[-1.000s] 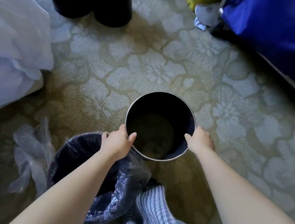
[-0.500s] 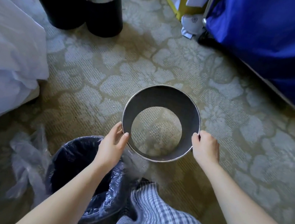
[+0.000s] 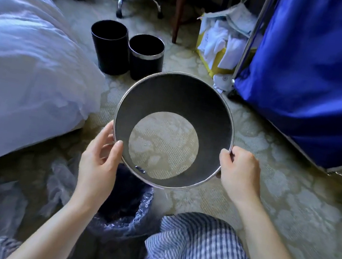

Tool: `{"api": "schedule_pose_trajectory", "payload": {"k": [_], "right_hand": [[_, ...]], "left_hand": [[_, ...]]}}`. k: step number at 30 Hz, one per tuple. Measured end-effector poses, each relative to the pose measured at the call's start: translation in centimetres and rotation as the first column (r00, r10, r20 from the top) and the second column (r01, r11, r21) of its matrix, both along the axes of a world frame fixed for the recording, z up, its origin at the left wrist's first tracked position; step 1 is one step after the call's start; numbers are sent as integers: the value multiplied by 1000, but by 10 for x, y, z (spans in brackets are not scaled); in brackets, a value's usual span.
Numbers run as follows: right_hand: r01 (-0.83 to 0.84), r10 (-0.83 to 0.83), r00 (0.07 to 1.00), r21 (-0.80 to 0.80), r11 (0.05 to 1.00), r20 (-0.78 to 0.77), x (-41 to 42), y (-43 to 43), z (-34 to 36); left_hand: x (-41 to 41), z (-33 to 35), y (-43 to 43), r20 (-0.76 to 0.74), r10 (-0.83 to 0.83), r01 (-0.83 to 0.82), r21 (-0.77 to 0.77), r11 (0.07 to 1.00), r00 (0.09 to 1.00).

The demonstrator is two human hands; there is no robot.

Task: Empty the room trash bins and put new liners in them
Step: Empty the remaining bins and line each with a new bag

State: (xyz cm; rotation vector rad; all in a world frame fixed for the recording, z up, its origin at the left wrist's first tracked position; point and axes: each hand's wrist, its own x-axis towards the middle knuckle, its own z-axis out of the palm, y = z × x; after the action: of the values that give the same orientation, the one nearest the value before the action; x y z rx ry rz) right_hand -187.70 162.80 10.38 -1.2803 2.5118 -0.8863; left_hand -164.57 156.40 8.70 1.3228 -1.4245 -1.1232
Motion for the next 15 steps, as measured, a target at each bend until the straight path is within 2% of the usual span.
{"api": "schedule_pose_trajectory", "payload": {"k": [7, 15], "right_hand": [[-105, 100, 987, 40, 994, 122, 70, 30, 3], [-167, 142, 979, 168, 972, 149, 112, 44, -41]], "left_hand": [[84, 20, 55, 104, 128, -129, 7, 992, 986], [124, -20, 74, 148, 165, -185, 130, 974, 975]]}}
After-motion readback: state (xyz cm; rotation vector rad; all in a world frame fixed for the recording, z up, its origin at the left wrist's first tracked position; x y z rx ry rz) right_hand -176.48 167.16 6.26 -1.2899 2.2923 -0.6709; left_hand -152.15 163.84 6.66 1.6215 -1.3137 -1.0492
